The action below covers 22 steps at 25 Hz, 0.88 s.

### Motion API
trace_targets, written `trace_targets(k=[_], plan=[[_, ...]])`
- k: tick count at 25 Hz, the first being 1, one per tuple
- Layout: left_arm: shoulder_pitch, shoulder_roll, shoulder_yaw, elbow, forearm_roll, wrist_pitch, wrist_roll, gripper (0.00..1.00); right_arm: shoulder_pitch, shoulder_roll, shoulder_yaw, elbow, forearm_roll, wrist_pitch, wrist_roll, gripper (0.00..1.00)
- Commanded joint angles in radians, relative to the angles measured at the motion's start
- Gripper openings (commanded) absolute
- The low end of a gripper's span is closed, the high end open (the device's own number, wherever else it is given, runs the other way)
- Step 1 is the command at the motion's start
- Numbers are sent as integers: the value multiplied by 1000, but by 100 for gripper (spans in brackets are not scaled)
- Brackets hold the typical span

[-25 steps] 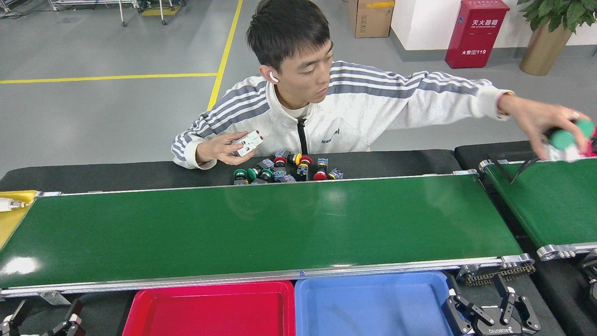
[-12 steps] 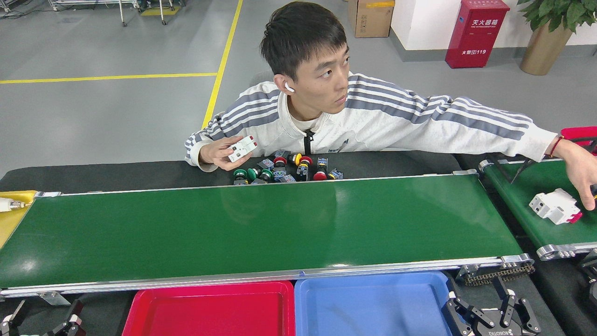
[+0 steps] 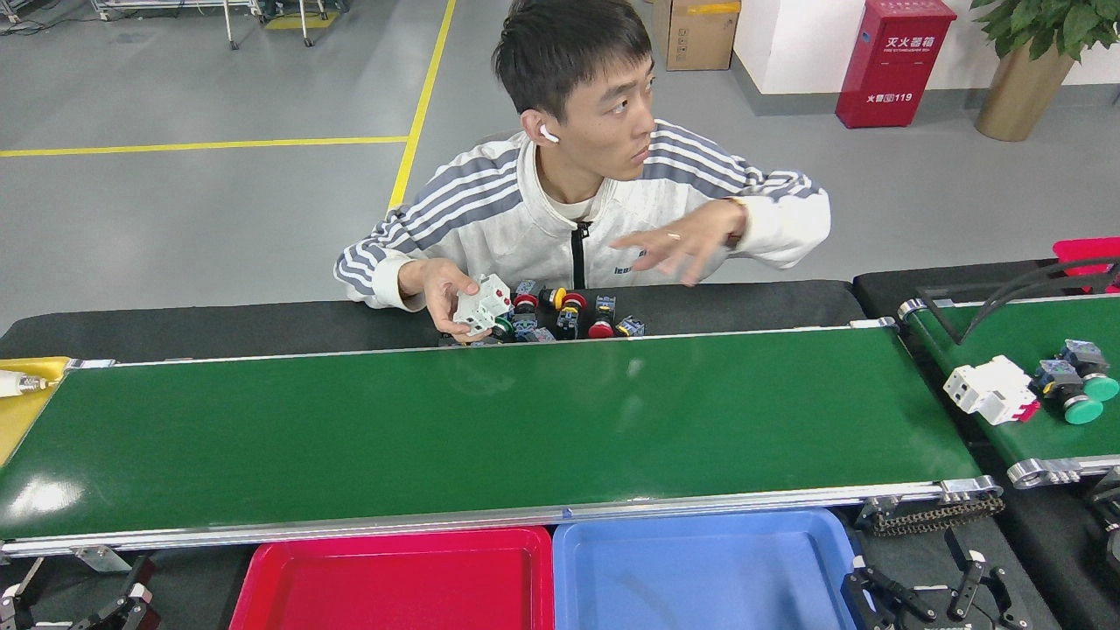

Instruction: Pick switch part from conveyor to tray

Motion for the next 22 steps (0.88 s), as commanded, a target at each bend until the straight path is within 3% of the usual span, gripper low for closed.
trace_targets(k=[1,17,22], plan=[[-7,7,7,-12,-2,11,7,100,-11,0,13,-9,1,8,-2,100],[-27,7,9,-4,2,11,7,100,-103,5,11,54,-9,20,10,100],[-25,9,7,22,-2,6,7,100,-136,-7,-12,62,-57,17,120,100]])
